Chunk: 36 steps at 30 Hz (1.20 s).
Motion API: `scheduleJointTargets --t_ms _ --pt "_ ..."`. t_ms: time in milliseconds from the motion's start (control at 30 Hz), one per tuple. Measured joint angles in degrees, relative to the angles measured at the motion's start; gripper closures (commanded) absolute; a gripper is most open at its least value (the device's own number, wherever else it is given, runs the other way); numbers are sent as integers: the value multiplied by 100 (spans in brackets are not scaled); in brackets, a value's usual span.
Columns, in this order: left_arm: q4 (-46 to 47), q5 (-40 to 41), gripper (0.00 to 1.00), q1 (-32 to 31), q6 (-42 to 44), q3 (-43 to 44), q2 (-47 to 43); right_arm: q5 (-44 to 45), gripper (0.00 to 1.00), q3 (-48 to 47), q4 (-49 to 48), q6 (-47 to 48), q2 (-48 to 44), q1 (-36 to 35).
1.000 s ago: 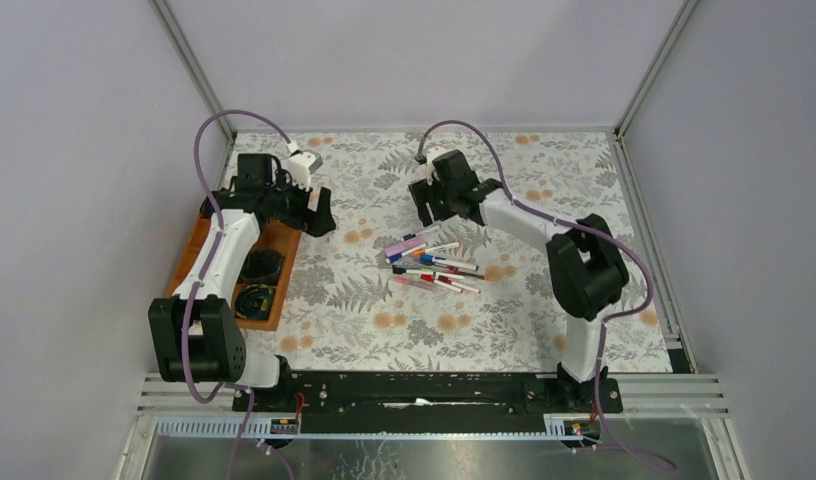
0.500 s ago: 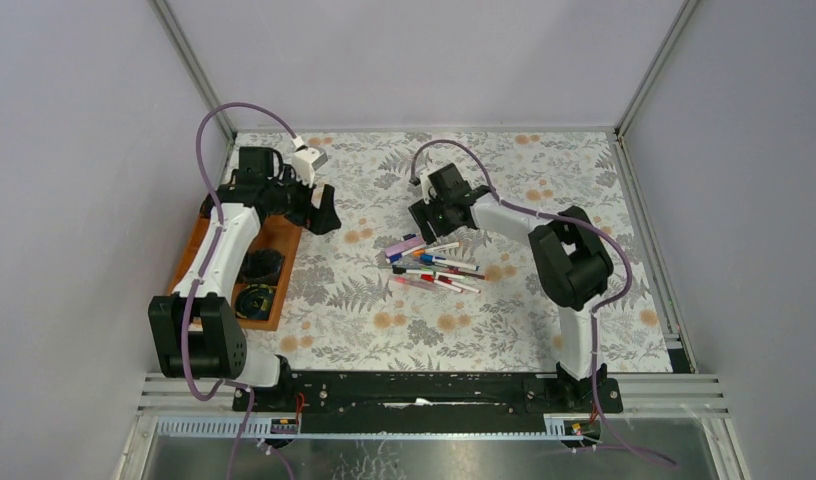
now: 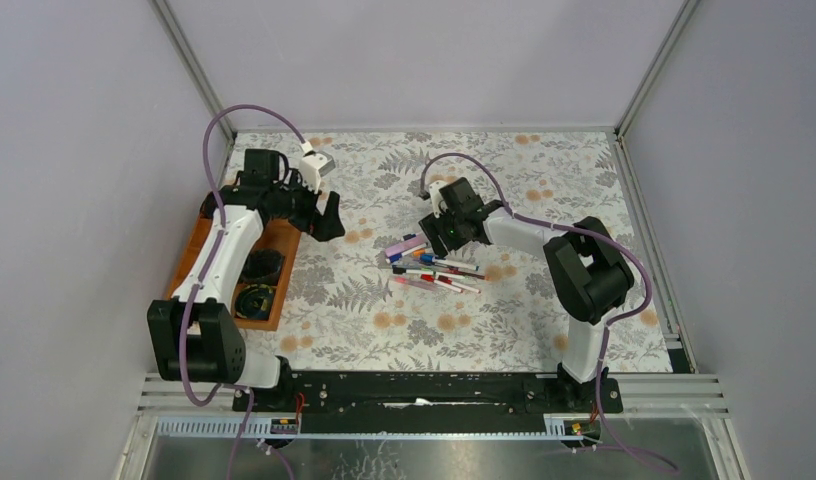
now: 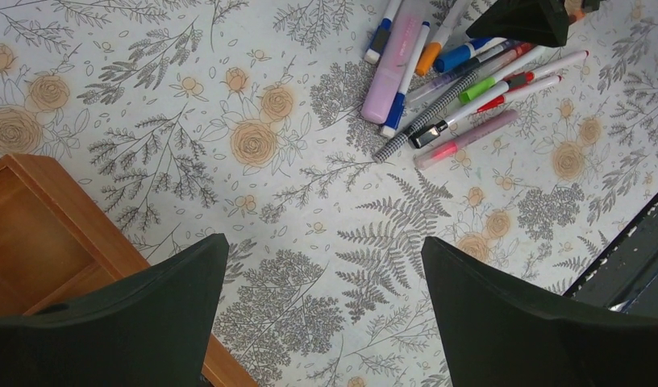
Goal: Open the pen caps
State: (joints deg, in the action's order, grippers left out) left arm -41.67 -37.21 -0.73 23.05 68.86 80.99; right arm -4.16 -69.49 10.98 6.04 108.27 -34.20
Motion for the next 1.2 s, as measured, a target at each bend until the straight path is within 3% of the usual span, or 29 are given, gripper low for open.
scheduleJointTargets --t_ms 333,500,733,1200 --pt "-186 -20 1 -48 192 -20 -164 -9 30 4 -317 457 0 0" --pt "-269 -17 1 -48 289 -20 -164 -319 39 4 -352 807 0 0" --pt "-341 -17 1 -48 413 -20 -177 -901 39 4 -223 1386 2 0" --pt "-614 -17 1 -48 605 -17 -387 -901 46 4 -120 1908 175 20"
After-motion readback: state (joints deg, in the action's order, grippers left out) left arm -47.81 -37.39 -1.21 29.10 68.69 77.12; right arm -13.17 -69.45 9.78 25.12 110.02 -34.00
